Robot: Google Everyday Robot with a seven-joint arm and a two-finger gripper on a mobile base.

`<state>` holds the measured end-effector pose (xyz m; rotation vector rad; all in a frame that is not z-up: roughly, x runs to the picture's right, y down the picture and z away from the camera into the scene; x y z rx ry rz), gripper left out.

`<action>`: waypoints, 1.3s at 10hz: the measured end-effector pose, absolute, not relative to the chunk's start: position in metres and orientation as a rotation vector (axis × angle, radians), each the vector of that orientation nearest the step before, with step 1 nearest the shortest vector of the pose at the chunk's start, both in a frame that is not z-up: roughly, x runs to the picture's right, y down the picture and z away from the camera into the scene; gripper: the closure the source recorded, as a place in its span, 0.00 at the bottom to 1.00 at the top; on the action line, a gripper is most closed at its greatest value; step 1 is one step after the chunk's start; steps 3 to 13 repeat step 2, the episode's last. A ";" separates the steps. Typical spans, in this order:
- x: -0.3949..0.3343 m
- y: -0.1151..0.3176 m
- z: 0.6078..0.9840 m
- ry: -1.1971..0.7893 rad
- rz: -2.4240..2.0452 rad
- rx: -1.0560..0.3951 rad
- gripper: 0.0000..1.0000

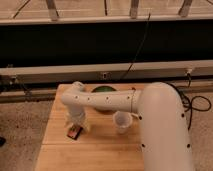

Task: Place the eraser in the ceramic cup

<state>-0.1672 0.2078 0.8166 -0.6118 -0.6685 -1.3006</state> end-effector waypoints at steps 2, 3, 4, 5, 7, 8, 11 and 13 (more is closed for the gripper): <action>-0.168 0.205 0.804 -0.644 -1.299 -0.601 0.20; -0.168 0.205 0.804 -0.644 -1.299 -0.601 0.20; -0.168 0.205 0.804 -0.644 -1.299 -0.601 0.20; -0.168 0.205 0.804 -0.644 -1.299 -0.601 0.20; -0.168 0.205 0.804 -0.644 -1.299 -0.601 0.20; -0.168 0.205 0.804 -0.644 -1.299 -0.601 0.20; -0.168 0.205 0.804 -0.644 -1.299 -0.601 0.20; -0.168 0.205 0.804 -0.644 -1.299 -0.601 0.20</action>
